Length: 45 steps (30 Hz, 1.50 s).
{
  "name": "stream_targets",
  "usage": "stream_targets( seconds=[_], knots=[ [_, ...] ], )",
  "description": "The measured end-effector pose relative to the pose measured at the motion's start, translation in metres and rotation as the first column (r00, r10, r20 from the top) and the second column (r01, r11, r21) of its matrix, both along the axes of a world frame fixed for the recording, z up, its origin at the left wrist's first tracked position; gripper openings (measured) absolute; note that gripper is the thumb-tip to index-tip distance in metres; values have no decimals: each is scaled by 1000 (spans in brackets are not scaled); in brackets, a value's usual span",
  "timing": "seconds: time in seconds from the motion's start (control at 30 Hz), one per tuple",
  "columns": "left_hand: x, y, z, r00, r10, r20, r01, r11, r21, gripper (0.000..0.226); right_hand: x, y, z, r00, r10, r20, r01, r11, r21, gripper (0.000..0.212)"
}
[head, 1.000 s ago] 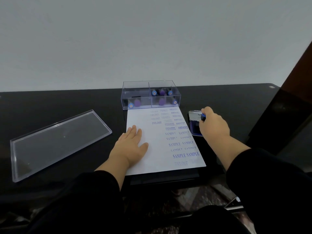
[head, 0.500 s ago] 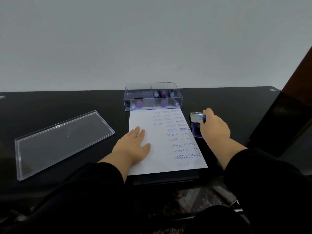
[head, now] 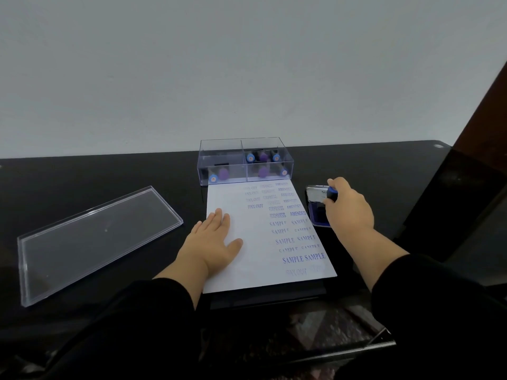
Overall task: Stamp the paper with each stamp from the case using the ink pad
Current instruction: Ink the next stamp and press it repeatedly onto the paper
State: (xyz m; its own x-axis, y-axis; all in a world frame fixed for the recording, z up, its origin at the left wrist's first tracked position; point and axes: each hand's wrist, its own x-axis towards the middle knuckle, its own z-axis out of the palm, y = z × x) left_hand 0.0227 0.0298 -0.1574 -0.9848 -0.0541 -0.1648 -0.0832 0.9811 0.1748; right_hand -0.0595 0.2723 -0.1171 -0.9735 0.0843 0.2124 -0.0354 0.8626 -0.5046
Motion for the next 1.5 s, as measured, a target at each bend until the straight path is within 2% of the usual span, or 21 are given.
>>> stream_targets(
  seconds=[0.27, 0.6, 0.83, 1.5],
  knots=[
    [-1, 1, 0, 999, 27, -28, -26, 998, 56, 68, 5, -41, 14, 977, 178, -121, -198, 963, -185, 38],
    [-4, -1, -3, 999, 27, -31, -25, 997, 72, 68, -1, -90, -9, 944, 309, -113, -329, 907, -264, 44],
    [-5, -2, -3, 999, 28, -26, -26, 998, 60, 68, -5, -99, -26, 936, 336, -101, -347, 928, -134, 45],
    [-3, -2, -2, 999, 33, -11, -32, 997, 77, 69, -1, -104, -33, 925, 375, -57, -377, 926, -12, 44]
  ],
)
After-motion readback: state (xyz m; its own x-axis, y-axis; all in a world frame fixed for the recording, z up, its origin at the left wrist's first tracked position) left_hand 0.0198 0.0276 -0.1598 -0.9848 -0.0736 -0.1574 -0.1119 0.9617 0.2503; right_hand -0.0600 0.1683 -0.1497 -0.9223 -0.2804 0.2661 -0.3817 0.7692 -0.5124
